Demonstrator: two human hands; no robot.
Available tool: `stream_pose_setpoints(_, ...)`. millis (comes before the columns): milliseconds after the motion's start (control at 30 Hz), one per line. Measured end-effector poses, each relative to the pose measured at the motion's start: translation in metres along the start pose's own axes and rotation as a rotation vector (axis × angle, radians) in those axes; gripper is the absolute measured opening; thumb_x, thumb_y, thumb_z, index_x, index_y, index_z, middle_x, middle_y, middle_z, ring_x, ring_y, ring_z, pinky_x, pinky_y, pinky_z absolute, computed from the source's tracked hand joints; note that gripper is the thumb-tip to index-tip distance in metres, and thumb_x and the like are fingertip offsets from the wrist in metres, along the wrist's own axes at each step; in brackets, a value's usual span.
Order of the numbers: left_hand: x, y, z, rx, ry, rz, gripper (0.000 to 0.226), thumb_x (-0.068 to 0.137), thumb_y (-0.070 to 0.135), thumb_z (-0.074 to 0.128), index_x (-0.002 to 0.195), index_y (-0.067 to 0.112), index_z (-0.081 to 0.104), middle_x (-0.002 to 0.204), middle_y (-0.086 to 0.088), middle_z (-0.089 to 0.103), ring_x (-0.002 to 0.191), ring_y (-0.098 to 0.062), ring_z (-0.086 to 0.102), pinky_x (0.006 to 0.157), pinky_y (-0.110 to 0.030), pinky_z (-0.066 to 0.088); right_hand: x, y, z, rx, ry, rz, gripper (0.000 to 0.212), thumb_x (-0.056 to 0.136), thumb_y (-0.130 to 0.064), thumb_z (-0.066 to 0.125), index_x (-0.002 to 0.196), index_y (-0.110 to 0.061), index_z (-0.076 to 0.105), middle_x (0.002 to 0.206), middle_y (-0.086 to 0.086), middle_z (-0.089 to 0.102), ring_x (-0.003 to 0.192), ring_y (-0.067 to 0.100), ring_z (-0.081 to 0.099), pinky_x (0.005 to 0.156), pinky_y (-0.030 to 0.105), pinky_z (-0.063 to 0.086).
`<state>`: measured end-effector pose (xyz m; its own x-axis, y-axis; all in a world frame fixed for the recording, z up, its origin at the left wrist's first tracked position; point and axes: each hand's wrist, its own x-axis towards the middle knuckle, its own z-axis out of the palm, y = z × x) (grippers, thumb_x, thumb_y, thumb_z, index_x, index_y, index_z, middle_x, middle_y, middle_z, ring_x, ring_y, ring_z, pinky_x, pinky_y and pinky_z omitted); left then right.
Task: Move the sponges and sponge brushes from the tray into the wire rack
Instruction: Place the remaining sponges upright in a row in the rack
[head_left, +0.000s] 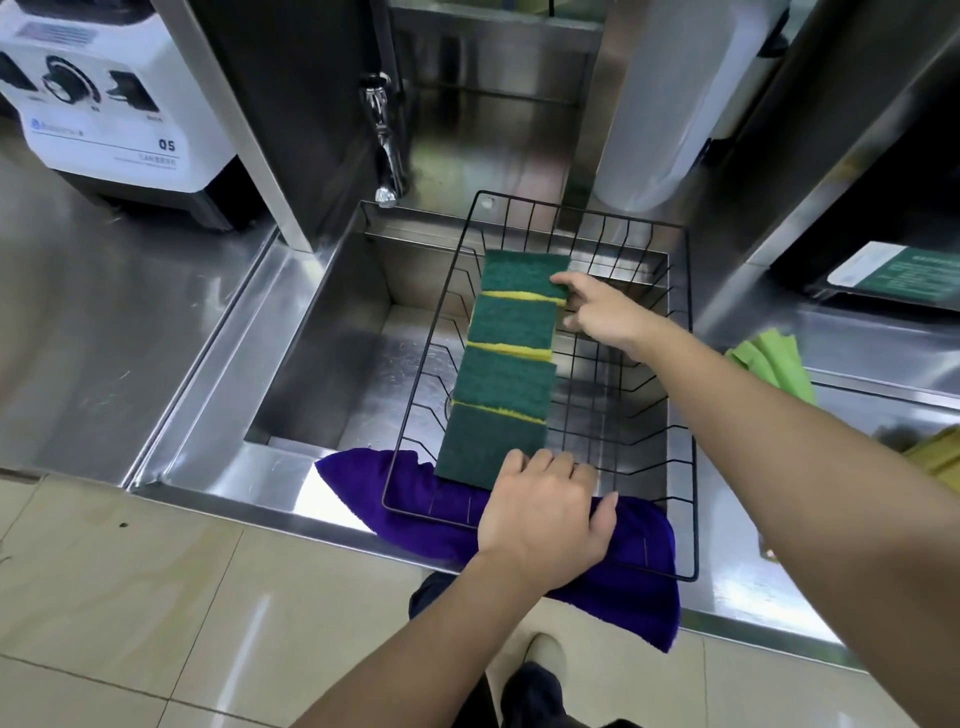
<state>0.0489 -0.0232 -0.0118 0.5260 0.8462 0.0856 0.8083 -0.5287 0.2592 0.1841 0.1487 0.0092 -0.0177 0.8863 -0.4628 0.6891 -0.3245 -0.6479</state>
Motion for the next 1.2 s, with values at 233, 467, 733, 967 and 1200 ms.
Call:
stream_pose_setpoints(233, 0.0, -0.001, -0.002, 0.013, -0.022, -0.019, 0.043, 0.083, 0.042, 0.034, 0.072, 0.014, 0.065, 0.067, -0.002, 0.064, 0.065, -0.022, 0.057, 0.065, -0.035, 0.045, -0.001, -0.003, 0.007, -0.009, -0.089, 0.101, 0.052, 0.09, 0.001, 0.045, 0.135, -0.019, 0.028, 0.133, 0.015, 0.047, 0.114, 0.025, 0.049, 0.106, 0.045, 0.037)
stream_pose_setpoints(467, 0.0, 0.0, -0.003, 0.019, -0.033, -0.021, 0.042, 0.084, 0.041, 0.036, 0.071, 0.013, 0.064, 0.067, -0.003, 0.064, 0.063, -0.022, 0.056, 0.064, -0.035, 0.044, -0.001, 0.0, 0.015, 0.126, -0.062, 0.074, 0.062, 0.085, -0.009, 0.063, 0.137, -0.017, 0.03, 0.14, 0.011, 0.042, 0.125, 0.028, 0.044, 0.109, 0.042, 0.036)
stream_pose_setpoints(733, 0.0, 0.0, -0.002, 0.008, -0.047, -0.019, 0.041, 0.083, 0.04, 0.035, 0.072, 0.014, 0.065, 0.067, -0.002, 0.064, 0.063, -0.022, 0.055, 0.063, -0.034, 0.043, -0.01, -0.003, 0.006, 0.039, 0.164, -0.025, 0.058, 0.089, -0.012, 0.06, 0.14, -0.008, 0.033, 0.134, 0.012, 0.045, 0.121, 0.025, 0.046, 0.096, 0.033, 0.039)
stream_pose_setpoints(967, 0.003, 0.009, -0.005, 0.003, -0.056, -0.006, 0.05, 0.084, 0.049, 0.034, 0.073, 0.013, 0.066, 0.068, -0.003, 0.065, 0.065, -0.024, 0.059, 0.063, -0.036, 0.046, -0.049, 0.025, -0.039, -0.052, 0.547, -0.063, 0.026, 0.088, -0.015, 0.051, 0.113, -0.013, 0.059, 0.108, 0.013, 0.067, 0.099, 0.029, 0.061, 0.091, 0.038, 0.049)
stream_pose_setpoints(1200, 0.003, 0.043, 0.0, 0.077, -0.125, 0.112, 0.059, 0.088, 0.061, 0.027, 0.084, 0.015, 0.064, 0.086, -0.003, 0.069, 0.081, -0.023, 0.061, 0.073, -0.036, 0.042, -0.1, 0.096, -0.075, -0.076, 0.749, 0.154, 0.04, 0.087, -0.028, 0.057, 0.119, -0.006, 0.05, 0.122, 0.018, 0.057, 0.112, 0.037, 0.054, 0.091, 0.042, 0.045)
